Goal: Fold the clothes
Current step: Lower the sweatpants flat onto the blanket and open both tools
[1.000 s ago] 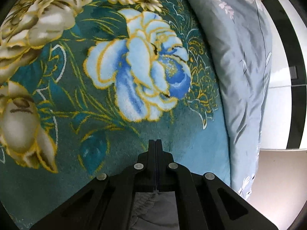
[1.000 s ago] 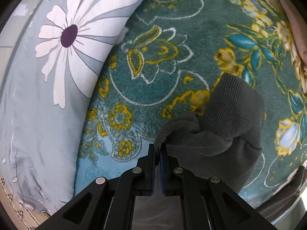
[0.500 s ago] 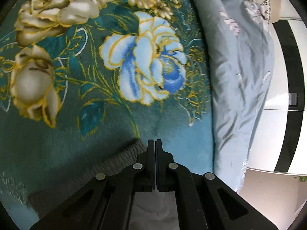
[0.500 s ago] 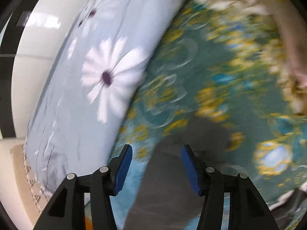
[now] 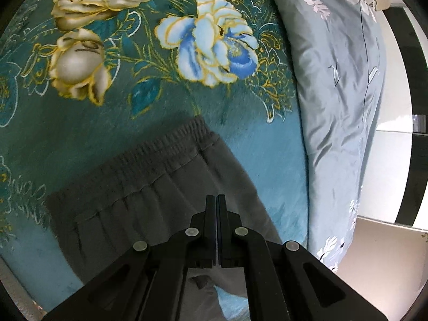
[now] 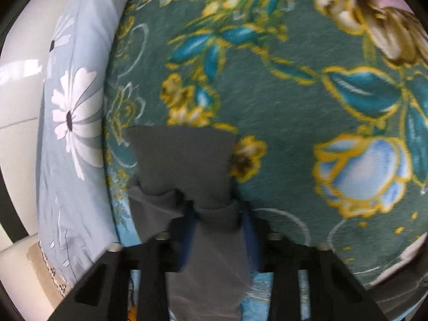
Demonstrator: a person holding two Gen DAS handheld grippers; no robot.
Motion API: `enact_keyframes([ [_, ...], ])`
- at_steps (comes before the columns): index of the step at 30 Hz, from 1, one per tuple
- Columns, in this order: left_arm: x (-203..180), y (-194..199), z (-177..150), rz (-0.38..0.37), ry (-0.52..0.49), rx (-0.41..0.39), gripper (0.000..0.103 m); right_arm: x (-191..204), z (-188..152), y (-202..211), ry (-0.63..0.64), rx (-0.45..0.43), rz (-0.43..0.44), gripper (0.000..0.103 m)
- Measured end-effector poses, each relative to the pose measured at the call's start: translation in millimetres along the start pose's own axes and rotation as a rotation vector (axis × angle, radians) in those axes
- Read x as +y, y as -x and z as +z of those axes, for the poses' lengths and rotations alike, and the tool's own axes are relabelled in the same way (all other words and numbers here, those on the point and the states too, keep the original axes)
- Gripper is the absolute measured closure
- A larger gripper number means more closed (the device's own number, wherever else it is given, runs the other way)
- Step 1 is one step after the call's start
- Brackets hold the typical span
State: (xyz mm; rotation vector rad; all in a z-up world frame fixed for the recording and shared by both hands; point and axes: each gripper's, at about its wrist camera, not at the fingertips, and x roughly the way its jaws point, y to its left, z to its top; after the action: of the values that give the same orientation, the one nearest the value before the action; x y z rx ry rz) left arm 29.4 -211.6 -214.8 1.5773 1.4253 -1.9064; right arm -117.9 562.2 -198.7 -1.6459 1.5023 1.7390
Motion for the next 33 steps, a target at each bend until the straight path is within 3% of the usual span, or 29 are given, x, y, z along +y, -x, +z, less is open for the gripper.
enact_keyframes([
  [2, 2, 3, -3, 0.021, -0.005, 0.000, 0.103, 7, 2, 7, 0.057, -0.032, -0.012, 0.093],
  [10, 14, 18, -8, 0.076, 0.017, -0.012, 0.103, 6, 15, -6, 0.064, -0.036, -0.077, 0.093],
  [16, 29, 33, -11, 0.097, 0.059, -0.036, 0.102, 15, 12, 18, 0.122, -0.010, -0.055, 0.081],
  [19, 38, 44, -16, 0.094, 0.074, -0.051, 0.088, 12, -4, 46, 0.150, -0.031, -0.016, 0.075],
  [26, 70, 64, -45, 0.053, 0.155, -0.043, 0.078, -30, -64, 108, 0.197, -0.009, 0.019, 0.073],
  [33, 108, 67, -70, 0.071, 0.174, -0.002, 0.077, -120, -107, 142, 0.076, -0.008, -0.042, 0.073],
])
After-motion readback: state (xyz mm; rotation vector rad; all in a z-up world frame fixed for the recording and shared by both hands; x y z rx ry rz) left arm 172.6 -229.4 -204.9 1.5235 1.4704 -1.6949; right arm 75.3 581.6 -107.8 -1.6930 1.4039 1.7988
